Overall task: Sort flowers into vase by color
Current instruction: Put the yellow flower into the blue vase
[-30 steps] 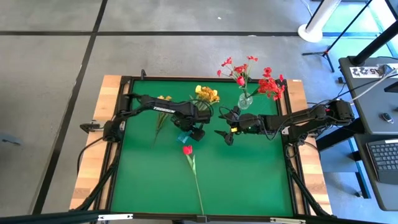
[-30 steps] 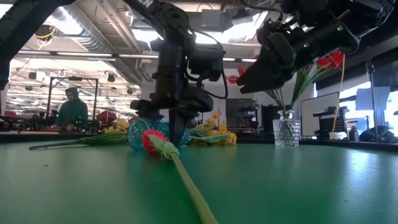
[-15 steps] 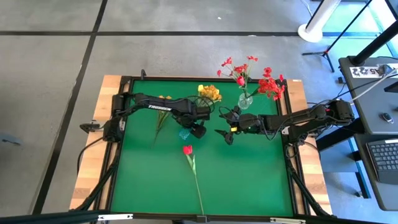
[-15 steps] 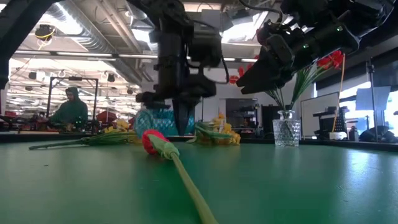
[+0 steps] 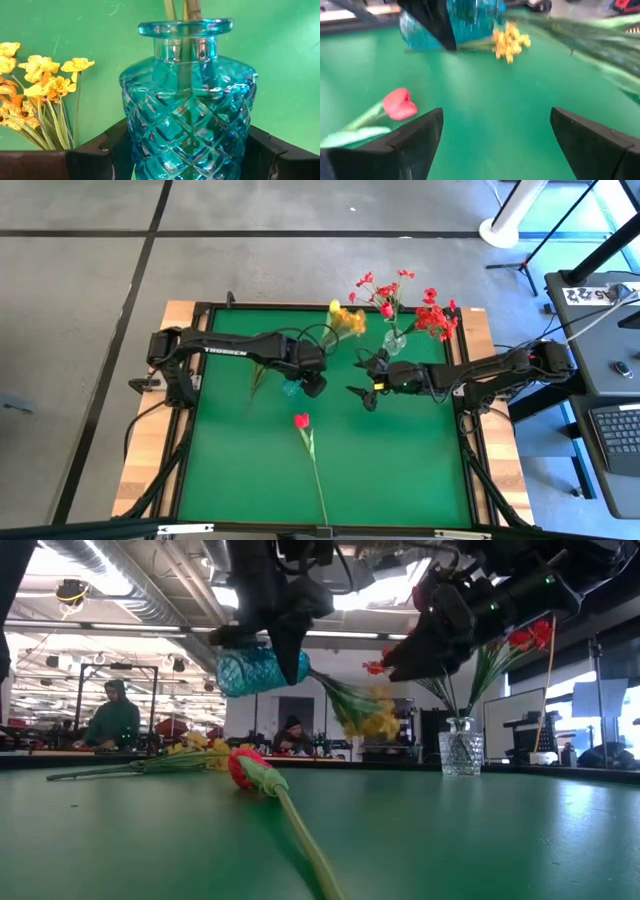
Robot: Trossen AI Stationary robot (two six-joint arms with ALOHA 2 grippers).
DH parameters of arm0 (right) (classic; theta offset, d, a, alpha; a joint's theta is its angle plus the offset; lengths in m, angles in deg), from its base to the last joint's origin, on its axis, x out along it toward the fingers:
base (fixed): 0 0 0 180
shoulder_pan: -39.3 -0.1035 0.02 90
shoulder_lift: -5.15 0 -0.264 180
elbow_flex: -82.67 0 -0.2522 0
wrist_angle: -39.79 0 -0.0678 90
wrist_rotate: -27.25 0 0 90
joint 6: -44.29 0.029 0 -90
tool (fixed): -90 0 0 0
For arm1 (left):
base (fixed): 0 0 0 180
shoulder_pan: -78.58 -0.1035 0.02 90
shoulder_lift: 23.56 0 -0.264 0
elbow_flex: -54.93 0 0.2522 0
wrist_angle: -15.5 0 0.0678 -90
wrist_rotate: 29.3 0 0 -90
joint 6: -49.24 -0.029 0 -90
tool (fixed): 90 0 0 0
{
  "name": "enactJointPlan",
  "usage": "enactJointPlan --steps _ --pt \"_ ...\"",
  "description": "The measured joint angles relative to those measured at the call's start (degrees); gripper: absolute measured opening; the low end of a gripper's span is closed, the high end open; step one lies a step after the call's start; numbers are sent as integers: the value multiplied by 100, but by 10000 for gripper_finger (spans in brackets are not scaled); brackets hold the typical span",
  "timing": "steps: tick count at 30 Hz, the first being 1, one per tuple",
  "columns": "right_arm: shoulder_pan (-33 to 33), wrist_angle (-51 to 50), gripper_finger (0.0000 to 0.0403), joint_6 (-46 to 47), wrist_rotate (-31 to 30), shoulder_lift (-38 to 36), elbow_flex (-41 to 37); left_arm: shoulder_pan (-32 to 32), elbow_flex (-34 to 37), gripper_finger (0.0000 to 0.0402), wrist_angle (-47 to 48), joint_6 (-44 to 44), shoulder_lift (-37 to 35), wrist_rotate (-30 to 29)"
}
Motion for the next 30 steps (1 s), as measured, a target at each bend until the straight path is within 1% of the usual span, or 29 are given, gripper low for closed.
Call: enactJointPlan --steps 3,7,12,19,23,26,30 --pt "0 -43 367 -9 -4 -141 0 54 0 241 13 6 2 -99" --pt "0 -202 367 -4 -4 -317 0 237 0 241 52 27 2 -503" --pt "0 -473 367 42 -4 -565 0 514 0 241 488 184 -104 -962" --pt "0 -504 367 38 10 -968 2 994 17 241 600 515 -475 -1122" --pt "-3 -515 367 36 14 -1148 2 1471 271 241 392 874 -765 -1636" --pt "-4 -494 367 33 123 -1248 2 1831 628 241 29 1076 -1044 -2052" --pt "-4 -348 367 13 372 -1319 2 2226 1280 241 -950 1151 -1469 -2681"
